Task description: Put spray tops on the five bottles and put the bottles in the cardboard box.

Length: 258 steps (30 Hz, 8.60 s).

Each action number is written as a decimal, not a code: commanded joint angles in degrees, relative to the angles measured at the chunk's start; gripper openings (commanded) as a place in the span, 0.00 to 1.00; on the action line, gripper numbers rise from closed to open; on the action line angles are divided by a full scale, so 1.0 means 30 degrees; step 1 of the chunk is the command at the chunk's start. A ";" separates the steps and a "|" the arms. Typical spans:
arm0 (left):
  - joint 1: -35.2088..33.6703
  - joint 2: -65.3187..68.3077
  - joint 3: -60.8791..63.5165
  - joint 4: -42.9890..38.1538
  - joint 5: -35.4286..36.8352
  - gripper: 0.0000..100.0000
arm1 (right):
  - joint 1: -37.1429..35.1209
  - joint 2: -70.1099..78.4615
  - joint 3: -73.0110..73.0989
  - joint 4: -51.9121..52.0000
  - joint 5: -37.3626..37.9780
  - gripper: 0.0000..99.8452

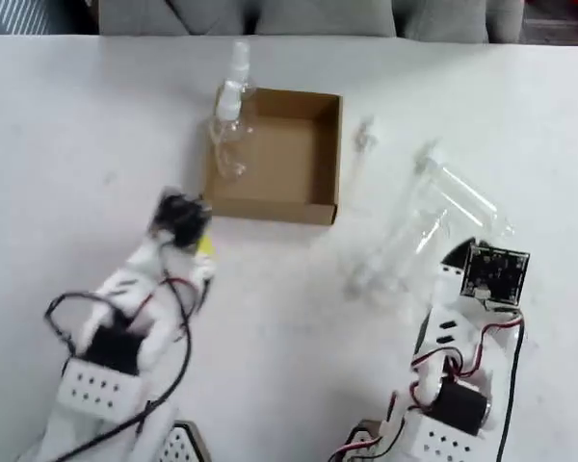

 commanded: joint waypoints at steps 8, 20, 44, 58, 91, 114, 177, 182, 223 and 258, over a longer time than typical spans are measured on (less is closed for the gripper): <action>-0.2623 -1.0154 0.6769 0.0996 -0.0147 0.02 | -0.2154 0.6842 -0.8293 0.1099 0.0000 0.02; -0.2623 -1.0886 0.6681 0.2608 -0.0176 0.03 | -0.3853 2.0908 -1.9194 0.2681 -0.0147 0.02; -0.2623 -1.0857 0.6681 0.2579 -0.0205 0.03 | -0.6315 3.9487 -3.4842 0.6344 -0.1641 0.10; -0.2623 -1.0857 0.6681 0.2608 -0.0205 0.03 | -0.7253 4.8923 -4.4659 0.6315 -0.2462 0.14; -0.2623 -1.0857 0.6681 0.2520 -0.0645 0.03 | -0.6579 5.5370 -5.7495 1.2498 -0.2637 0.02; -0.2623 -1.0857 0.6681 0.2549 -0.2315 0.02 | -0.9245 3.9839 -4.6125 1.9209 -0.4923 0.02; -0.0278 -1.0799 0.6652 0.2608 -0.0703 0.03 | -1.9092 2.3751 -1.1311 0.1656 -0.1553 0.24; 0.0073 -1.0740 0.4982 0.3106 0.1524 0.03 | -1.6864 2.1319 -1.1253 0.3678 -0.1553 0.16; 0.5084 1.2850 -0.5744 0.0586 1.4300 0.20 | -0.6462 2.0615 -1.1194 0.2183 -0.2960 0.03; 0.5084 2.2696 -1.1341 0.0586 1.6234 0.20 | -0.6491 2.0615 -1.0930 0.1802 -0.2842 0.03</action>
